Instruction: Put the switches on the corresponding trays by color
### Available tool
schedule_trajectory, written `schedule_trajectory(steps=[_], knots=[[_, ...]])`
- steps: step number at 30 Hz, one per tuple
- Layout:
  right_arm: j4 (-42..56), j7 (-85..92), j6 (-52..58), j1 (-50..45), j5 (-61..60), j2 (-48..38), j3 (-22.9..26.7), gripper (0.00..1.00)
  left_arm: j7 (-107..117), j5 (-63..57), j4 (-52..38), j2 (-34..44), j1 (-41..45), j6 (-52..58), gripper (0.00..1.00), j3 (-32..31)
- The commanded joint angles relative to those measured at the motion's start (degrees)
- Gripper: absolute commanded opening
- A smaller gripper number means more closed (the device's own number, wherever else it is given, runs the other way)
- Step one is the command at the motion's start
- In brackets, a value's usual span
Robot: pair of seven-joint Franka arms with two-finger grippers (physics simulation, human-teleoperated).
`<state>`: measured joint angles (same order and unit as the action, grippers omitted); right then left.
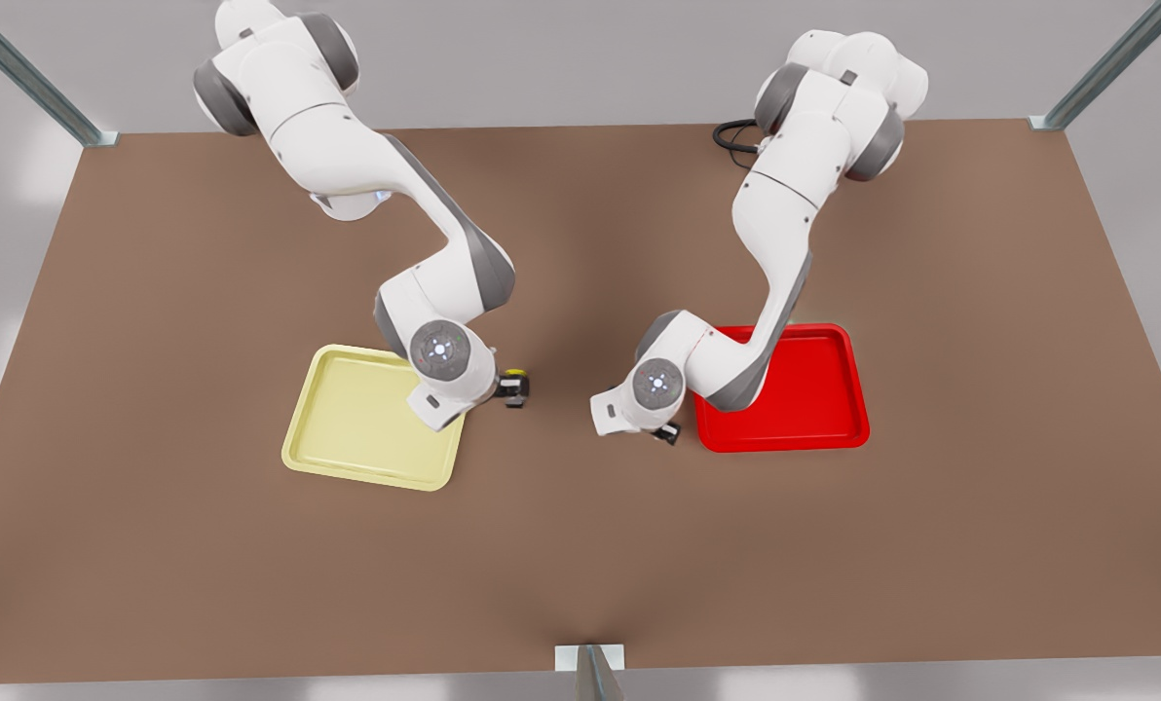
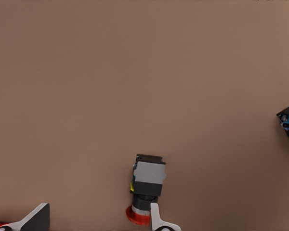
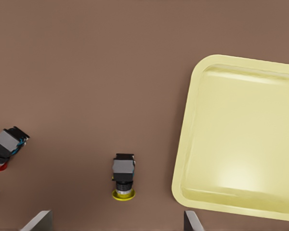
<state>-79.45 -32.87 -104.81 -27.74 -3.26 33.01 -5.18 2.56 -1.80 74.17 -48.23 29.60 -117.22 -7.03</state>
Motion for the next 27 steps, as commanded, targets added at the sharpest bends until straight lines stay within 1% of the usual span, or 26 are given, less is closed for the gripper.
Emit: schedule_trajectory(steps=[1,5,10,12,15,16,18,21,23,25,27], knots=[[0.0,-0.7,-0.4,-0.2,0.0,0.2,0.0,1.0,0.2,0.4,0.0,-0.1,0.1,-0.4,1.0,0.0],[-0.3,-1.7,-3.7,-1.0,0.8,3.6,0.0,1.0,2.3,0.4,-0.1,-1.7,1.7,-2.0,1.0,0.0],[0.0,-1.6,-7.4,-0.6,1.2,6.2,0.3,1.0,2.4,0.4,0.0,-3.3,2.2,-3.5,1.0,0.0],[-0.4,-1.8,-7.3,-0.9,1.2,6.4,0.2,1.0,2.4,0.4,-0.1,-3.7,2.2,-4.1,1.0,0.0],[-1.9,-2.5,-8.1,-1.5,1.2,7.1,-0.3,1.0,3.2,0.3,0.0,-4.3,2.2,-4.9,1.0,0.0],[-1.9,-4.4,-8.3,-1.5,1.2,7.8,-1.1,1.0,3.2,0.2,0.0,-4.5,2.4,-4.9,1.0,0.0],[-4.0,-4.5,-12.0,-1.5,1.2,8.1,-1.2,1.0,3.1,0.1,0.0,-4.6,2.4,-4.9,1.0,0.0],[-4.0,-4.5,-12.4,-1.3,1.2,9.0,-1.2,1.0,2.8,0.3,0.2,-4.7,2.4,-4.7,0.91,0.0],[-4.0,-4.3,-13.3,-1.1,1.6,10.0,-1.1,1.0,2.8,0.3,0.4,-4.7,2.3,-4.8,0.79,0.0],[-4.0,-4.3,-13.8,-1.1,1.6,10.1,-1.1,1.0,2.6,0.3,0.4,-4.8,2.3,-4.9,0.7,0.0],[-4.0,-4.3,-15.8,-1.2,1.7,11.3,-0.9,1.0,2.6,0.3,0.4,-4.8,2.3,-4.9,0.64,0.0]])
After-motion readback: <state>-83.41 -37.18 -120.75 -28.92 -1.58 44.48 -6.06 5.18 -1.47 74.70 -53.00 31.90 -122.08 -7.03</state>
